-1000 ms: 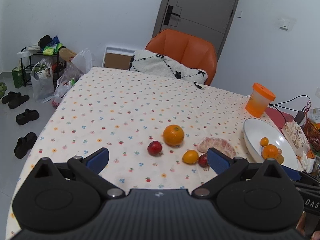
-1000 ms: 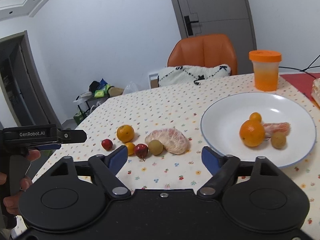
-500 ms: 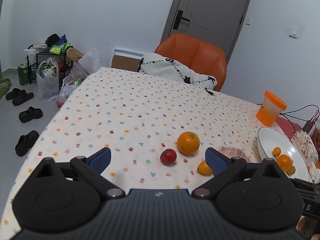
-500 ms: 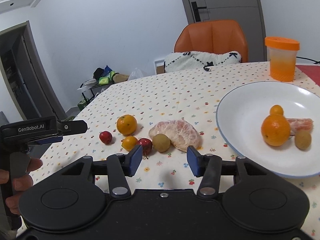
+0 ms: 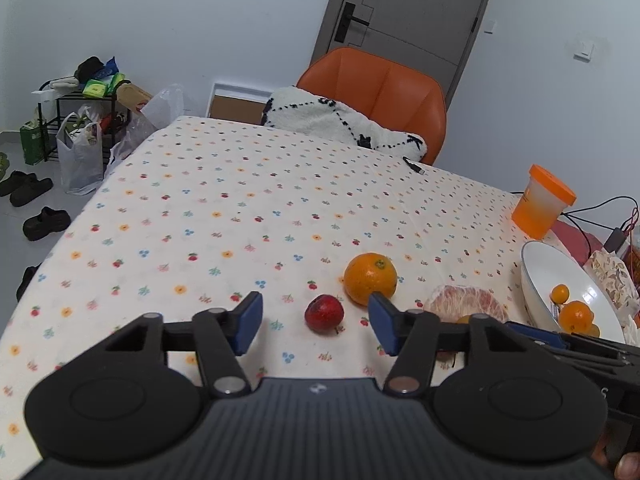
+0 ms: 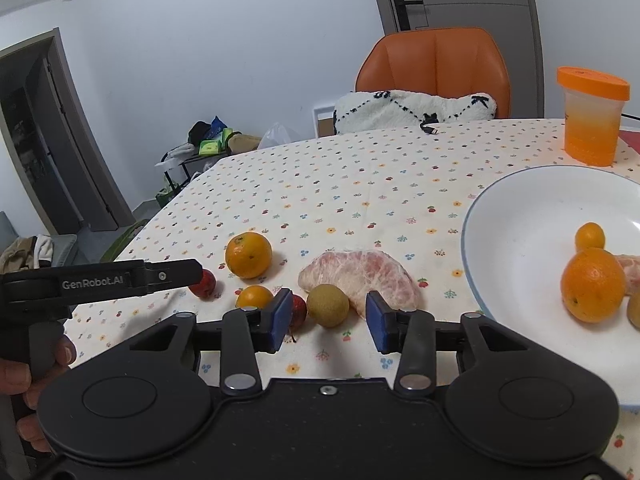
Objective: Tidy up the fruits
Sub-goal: 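Grasp the brown kiwi with the right tool while the left tool grasps a red plum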
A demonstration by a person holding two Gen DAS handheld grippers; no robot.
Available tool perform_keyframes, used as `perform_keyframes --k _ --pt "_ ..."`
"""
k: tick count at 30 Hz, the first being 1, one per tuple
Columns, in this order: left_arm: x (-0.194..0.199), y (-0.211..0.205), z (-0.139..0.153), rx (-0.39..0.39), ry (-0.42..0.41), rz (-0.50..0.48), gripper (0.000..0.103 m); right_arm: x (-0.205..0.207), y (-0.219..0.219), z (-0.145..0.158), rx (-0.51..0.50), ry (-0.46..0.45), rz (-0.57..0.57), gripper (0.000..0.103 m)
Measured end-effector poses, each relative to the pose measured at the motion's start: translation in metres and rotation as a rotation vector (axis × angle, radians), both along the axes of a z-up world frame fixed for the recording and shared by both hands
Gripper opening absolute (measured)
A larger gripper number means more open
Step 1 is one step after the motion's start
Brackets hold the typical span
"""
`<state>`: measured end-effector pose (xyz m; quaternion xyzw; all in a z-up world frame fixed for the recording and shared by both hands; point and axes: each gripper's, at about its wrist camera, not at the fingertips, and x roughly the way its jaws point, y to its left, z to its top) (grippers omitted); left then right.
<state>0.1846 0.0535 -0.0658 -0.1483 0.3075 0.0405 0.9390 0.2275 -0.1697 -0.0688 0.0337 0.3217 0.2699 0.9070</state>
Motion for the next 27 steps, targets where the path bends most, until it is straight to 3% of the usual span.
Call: perform_keyframes --k 6,10,14,16,27 --pt "0.013 -0.001 -0.007 -0.021 0.022 -0.015 0.038 0.006 0.002 0.001 -0.005 0.001 0.004 0.039" --pt "0.016 -0.002 -0.011 -0.042 0.03 -0.028 0.022 0.008 0.004 0.0 -0.004 0.0 0.014 0.036" --pt "0.015 -0.003 -0.011 -0.044 0.022 -0.03 0.022 0.008 0.005 -0.002 0.004 0.011 0.03 0.029" --pt "0.013 -0.002 -0.01 -0.05 0.017 -0.029 0.021 0.008 0.005 -0.002 -0.001 0.017 0.027 0.02" --pt "-0.006 -0.005 0.007 -0.044 -0.025 -0.031 0.021 -0.008 -0.007 0.01 0.026 -0.012 0.019 0.02"
